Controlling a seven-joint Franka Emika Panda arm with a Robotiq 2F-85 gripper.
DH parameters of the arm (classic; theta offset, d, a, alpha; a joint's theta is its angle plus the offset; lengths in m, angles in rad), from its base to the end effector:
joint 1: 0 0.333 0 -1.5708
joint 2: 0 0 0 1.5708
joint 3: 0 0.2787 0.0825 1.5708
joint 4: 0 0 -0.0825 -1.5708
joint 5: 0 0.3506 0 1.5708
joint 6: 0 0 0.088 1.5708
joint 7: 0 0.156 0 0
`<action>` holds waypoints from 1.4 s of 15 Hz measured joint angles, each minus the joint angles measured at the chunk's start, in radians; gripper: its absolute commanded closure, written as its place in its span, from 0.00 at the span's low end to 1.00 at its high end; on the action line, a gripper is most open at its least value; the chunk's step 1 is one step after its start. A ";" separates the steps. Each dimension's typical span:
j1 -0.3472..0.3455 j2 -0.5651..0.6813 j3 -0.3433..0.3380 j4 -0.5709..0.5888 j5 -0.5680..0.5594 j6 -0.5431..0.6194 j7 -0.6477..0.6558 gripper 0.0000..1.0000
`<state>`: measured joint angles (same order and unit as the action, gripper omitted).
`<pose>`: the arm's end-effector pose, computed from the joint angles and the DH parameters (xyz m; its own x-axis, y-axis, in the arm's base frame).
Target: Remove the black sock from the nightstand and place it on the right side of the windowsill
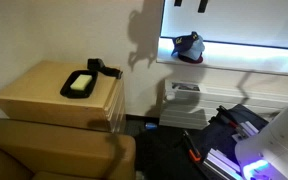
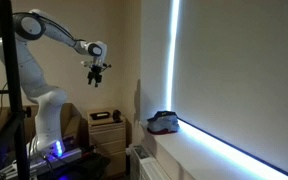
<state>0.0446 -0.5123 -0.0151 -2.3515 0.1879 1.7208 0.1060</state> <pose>0.3639 0.0370 0.4402 0.9851 -0.0997 -0.1401 -0.1236 -0.9770 -0.1735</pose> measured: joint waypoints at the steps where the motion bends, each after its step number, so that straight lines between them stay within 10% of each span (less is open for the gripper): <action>1: 0.000 0.000 0.000 0.000 0.000 0.000 0.000 0.00; 14: 0.000 0.002 0.001 0.000 0.000 0.002 0.000 0.00; 21: 0.008 0.305 0.137 0.102 -0.004 0.344 0.209 0.00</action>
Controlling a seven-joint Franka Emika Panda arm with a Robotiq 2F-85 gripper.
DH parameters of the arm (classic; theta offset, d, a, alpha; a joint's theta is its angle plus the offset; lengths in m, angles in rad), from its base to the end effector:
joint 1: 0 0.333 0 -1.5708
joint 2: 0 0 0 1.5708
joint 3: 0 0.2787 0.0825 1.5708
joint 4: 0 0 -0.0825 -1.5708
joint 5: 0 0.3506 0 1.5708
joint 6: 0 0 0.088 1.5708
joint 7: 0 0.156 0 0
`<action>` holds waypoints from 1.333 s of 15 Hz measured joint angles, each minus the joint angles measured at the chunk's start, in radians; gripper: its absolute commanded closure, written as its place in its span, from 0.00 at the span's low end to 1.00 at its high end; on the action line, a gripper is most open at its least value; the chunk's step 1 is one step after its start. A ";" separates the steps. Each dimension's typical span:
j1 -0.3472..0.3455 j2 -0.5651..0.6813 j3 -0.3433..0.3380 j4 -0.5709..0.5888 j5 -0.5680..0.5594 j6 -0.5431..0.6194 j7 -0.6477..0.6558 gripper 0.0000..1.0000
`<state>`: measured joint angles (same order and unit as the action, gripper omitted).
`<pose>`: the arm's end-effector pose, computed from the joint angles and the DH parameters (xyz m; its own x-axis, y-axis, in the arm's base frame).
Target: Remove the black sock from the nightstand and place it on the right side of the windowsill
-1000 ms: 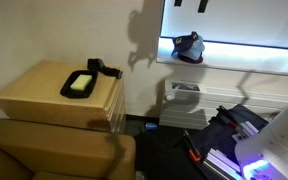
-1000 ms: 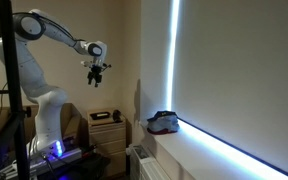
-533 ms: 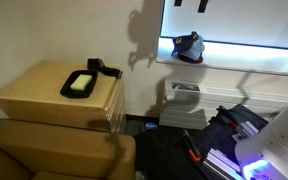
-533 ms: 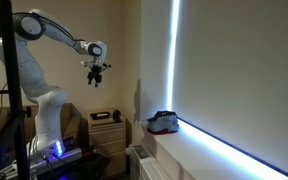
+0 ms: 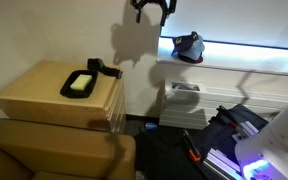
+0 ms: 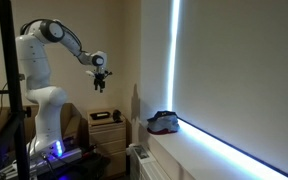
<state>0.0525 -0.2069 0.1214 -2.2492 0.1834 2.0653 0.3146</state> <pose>0.4557 0.0978 0.3833 0.9741 -0.2245 -0.0269 -0.2261 -0.9645 -0.1362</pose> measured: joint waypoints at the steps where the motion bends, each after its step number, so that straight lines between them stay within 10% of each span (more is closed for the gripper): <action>1: 0.004 0.062 0.020 0.040 -0.018 0.029 0.055 0.00; 9: 0.029 0.223 0.030 0.166 -0.074 0.056 0.157 0.00; 15: 0.107 0.456 0.001 0.215 -0.414 0.434 0.364 0.00; 20: 0.202 0.609 -0.089 0.381 -0.539 0.486 0.480 0.00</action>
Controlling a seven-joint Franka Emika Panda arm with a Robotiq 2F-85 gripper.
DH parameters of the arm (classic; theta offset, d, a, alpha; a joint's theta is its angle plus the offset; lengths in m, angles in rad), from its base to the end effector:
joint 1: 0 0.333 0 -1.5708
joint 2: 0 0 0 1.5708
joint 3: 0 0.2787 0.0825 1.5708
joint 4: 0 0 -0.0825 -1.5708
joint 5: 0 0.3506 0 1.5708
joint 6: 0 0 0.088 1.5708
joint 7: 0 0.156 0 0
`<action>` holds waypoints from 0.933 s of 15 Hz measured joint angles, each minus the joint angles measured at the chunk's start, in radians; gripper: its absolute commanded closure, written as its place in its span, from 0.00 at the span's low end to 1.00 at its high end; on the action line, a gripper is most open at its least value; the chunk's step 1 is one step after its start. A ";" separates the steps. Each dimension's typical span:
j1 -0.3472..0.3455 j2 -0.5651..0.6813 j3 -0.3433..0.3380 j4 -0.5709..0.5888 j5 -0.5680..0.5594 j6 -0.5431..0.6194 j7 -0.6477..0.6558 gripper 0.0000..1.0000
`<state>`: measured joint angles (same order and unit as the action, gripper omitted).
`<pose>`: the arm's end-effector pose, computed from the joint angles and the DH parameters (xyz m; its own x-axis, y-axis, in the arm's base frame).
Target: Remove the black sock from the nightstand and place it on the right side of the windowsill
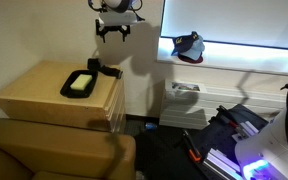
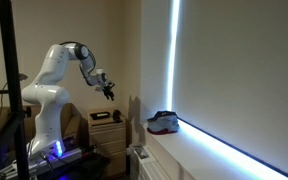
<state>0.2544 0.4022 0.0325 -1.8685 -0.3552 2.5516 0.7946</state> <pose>0.6103 0.1742 0.2697 0.9091 -0.2251 0.3504 -0.2425 -0.9701 0.0058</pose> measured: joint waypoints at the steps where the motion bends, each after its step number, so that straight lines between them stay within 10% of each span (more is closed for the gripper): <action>1: 0.002 0.007 -0.001 0.011 0.000 0.000 0.001 0.00; 6: 0.000 0.010 0.000 0.015 0.029 0.024 -0.027 0.00; 14: -0.113 0.242 0.085 0.171 0.414 0.259 -0.471 0.00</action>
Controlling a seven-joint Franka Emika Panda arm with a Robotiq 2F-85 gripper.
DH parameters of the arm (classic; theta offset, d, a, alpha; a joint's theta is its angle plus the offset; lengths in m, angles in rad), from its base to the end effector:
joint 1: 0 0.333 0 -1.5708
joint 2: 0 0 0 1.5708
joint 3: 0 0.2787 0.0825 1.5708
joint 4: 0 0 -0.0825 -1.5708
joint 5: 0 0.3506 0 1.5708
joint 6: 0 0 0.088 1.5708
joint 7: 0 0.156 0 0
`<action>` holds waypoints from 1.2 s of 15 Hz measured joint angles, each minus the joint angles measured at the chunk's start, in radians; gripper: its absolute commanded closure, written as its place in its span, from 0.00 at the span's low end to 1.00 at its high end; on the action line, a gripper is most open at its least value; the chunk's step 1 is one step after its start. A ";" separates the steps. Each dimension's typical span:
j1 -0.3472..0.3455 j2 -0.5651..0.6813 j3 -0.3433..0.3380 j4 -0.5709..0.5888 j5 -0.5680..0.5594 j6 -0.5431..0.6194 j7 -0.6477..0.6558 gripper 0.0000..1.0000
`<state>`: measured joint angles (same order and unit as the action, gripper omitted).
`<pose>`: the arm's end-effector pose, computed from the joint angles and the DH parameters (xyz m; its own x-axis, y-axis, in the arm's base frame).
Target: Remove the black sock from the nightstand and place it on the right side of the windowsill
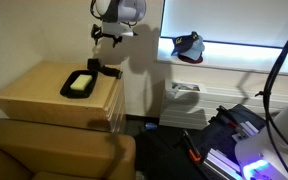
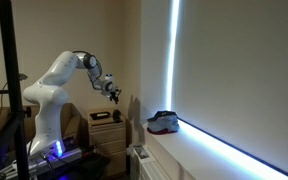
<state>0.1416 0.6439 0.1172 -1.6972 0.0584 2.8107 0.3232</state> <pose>0.6713 0.1670 0.2245 0.9001 -0.1931 0.3905 -0.0987 -0.9635 -0.2489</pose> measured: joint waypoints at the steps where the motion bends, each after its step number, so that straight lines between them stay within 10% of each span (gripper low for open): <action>1: 0.001 0.034 0.004 0.038 0.009 -0.001 -0.017 0.00; 7: 0.132 0.175 -0.112 0.191 -0.016 -0.008 0.039 0.00; 18: 0.136 0.330 -0.132 0.299 -0.010 -0.008 0.049 0.00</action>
<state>0.2779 0.9740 -0.0148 -1.3983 0.0486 2.8025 0.3726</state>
